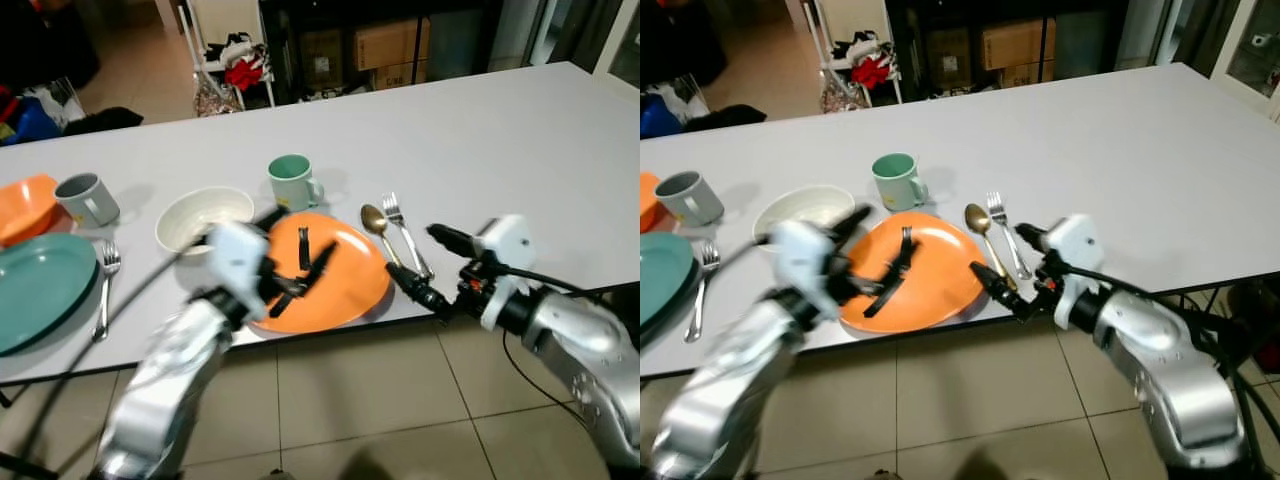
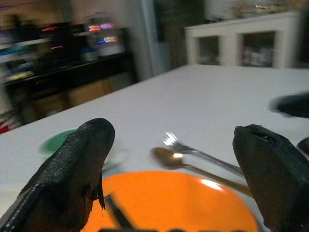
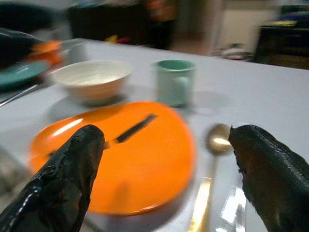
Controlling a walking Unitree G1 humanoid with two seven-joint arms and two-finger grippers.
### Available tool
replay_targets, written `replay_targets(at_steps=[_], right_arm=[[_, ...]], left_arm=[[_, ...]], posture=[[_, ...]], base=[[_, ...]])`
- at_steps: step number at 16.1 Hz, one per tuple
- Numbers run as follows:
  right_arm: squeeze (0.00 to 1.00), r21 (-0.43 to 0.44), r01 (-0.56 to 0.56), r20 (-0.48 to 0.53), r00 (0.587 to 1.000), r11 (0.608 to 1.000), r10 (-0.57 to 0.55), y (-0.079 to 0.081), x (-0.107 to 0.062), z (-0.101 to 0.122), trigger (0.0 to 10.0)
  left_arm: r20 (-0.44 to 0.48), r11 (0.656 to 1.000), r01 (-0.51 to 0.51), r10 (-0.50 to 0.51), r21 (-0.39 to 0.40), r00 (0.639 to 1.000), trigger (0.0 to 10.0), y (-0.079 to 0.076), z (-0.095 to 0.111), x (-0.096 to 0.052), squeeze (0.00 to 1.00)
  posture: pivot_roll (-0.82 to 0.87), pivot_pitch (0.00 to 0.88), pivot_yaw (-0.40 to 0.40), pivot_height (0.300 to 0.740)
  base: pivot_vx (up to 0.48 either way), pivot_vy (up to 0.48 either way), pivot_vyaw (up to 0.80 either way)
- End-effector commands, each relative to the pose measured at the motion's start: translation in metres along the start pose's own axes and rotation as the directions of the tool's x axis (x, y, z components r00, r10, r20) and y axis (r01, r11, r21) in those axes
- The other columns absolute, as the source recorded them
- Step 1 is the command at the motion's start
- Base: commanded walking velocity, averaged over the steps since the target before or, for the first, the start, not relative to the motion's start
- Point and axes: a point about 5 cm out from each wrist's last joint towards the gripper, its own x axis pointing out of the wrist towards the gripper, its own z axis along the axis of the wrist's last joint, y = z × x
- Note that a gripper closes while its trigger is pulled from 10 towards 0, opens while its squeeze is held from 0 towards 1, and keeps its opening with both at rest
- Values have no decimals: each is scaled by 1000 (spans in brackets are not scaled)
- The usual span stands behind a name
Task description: Setting the table
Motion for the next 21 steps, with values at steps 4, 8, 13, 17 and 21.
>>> replay_targets(at_steps=[4,8,13,17,21], right_arm=[[0,-61,213,25,977,975,-212,13,-4,-5,10000],[0,48,166,29,985,985,-168,28,10,-15,10000],[0,54,200,-32,980,978,-198,26,20,-26,10000],[0,104,282,-61,959,954,-277,20,9,-41,10000],[0,131,301,-89,952,944,-292,21,3,-49,10000]], left_arm=[[-121,957,-279,286,76,950,10000,12,-13,-48,0],[-179,891,-441,454,106,873,10000,17,-25,-70,0],[-181,855,-499,517,140,836,10000,19,-25,-74,0],[-199,854,-476,514,207,835,10000,25,-29,-79,0],[-179,863,-461,497,208,849,10000,28,-25,-73,0]], posture=[[-134,0,151,740],[-108,0,94,740],[-92,0,42,740],[-96,0,40,740],[-112,0,60,740]], base=[[0,0,0],[0,0,0],[0,0,0],[0,0,0],[0,0,0]])
